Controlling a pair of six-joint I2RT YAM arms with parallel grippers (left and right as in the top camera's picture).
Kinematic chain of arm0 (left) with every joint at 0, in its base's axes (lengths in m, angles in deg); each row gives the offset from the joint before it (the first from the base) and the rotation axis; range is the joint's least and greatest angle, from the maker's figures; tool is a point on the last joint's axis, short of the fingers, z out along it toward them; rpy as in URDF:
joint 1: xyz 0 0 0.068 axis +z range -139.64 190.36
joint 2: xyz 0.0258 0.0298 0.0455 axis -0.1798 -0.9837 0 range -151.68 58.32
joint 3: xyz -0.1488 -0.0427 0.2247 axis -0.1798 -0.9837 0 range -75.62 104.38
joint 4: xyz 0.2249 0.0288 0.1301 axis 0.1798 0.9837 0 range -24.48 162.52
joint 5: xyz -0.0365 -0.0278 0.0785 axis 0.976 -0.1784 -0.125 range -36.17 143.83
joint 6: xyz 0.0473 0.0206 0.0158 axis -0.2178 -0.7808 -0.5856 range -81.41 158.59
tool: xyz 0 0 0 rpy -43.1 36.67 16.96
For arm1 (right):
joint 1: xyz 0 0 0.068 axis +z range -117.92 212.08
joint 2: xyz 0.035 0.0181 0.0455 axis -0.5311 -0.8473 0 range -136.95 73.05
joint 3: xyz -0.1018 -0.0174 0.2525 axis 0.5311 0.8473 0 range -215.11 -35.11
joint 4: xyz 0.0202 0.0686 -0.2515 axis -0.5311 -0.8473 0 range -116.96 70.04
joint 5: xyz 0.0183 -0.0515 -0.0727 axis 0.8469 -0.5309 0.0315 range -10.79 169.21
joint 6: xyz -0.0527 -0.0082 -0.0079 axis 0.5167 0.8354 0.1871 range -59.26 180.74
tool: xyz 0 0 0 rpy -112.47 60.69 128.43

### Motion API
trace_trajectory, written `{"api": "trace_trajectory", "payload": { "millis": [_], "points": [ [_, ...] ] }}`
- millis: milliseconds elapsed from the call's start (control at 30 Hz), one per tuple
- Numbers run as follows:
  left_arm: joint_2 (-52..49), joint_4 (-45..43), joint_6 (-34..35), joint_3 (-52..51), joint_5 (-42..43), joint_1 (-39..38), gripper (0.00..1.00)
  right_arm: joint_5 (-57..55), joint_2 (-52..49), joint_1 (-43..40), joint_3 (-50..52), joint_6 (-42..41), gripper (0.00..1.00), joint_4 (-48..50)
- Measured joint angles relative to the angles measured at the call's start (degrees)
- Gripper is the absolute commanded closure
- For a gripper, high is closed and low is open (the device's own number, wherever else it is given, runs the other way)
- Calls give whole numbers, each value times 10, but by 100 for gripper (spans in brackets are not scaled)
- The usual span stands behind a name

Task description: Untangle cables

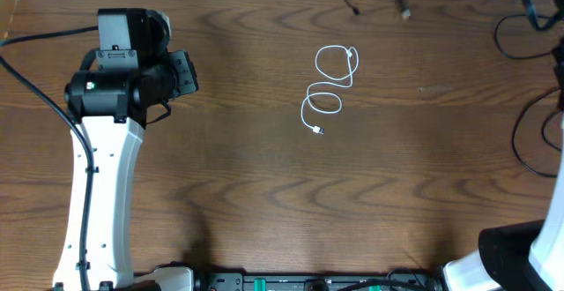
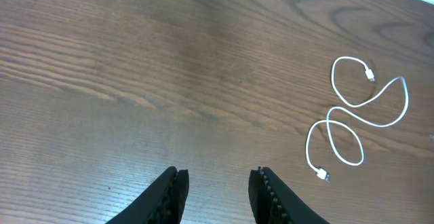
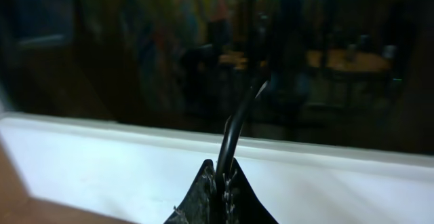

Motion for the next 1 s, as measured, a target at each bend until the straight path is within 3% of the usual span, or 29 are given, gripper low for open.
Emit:
{"api": "trace_trajectory", "payload": {
  "millis": [267,867,900,967,1000],
  "points": [
    [-3,0,0,0,0,0,64,-103,-33,-66,0,-6,99,-39],
    [-3,0,0,0,0,0,64,-102,-169,-353,1,-6,99,22],
    [-3,0,0,0,0,0,64,-102,-178,-360,1,-6,87,15],
    [-3,0,0,0,0,0,64,-102,-199,-370,-1,-10,44,-6],
    [-3,0,0,0,0,0,64,-101,-215,-373,-1,-8,27,-23]
  ]
}}
